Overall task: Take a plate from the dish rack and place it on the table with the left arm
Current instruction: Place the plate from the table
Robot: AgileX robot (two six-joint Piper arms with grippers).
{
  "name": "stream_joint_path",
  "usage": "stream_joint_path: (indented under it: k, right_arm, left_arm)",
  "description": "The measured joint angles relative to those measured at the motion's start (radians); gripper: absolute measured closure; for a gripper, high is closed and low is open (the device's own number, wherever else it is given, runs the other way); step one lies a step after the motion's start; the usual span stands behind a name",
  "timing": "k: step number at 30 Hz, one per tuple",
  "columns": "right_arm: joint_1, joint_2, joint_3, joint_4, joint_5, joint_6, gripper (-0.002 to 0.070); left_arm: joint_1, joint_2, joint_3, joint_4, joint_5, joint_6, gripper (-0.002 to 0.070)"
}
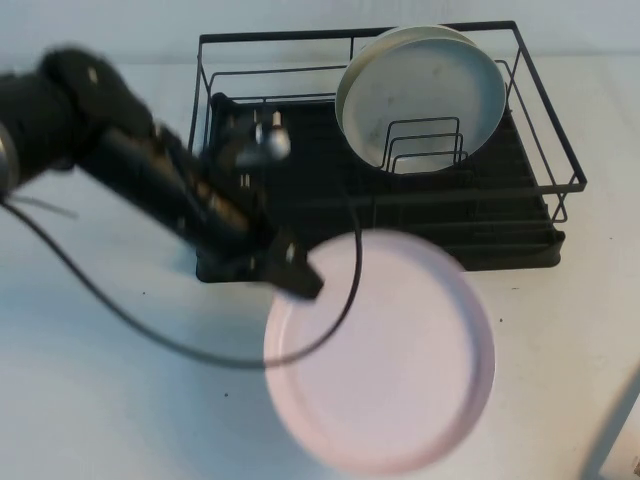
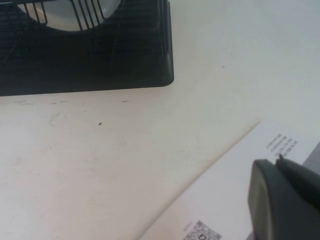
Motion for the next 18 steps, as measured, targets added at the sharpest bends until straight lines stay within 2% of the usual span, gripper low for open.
stream_joint_path:
  k: [4, 7, 12, 18]
  right_arm:
    - [0.0, 0.0, 0.0, 0.0, 0.0, 0.0, 0.0694]
    - [0.0, 0.0, 0.0, 0.0, 0.0, 0.0, 0.0694]
    - [0.0, 0.0, 0.0, 0.0, 0.0, 0.0, 0.0694]
    - [0.0, 0.0, 0.0, 0.0, 0.0, 0.0, 0.0694]
  left_arm:
    - [-0.004, -0.024, 0.214, -0.048, -0.128, 0.08, 0.0643]
    - [-0.004, -0.028, 0.298, -0.076, -0.263, 0.116, 0.0643]
    - [-0.004, -0.028, 0.316, -0.078, -0.416, 0.135, 0.0643]
    - [-0.004, -0.028, 0.316, -0.102, -0.516, 0.135, 0.0643]
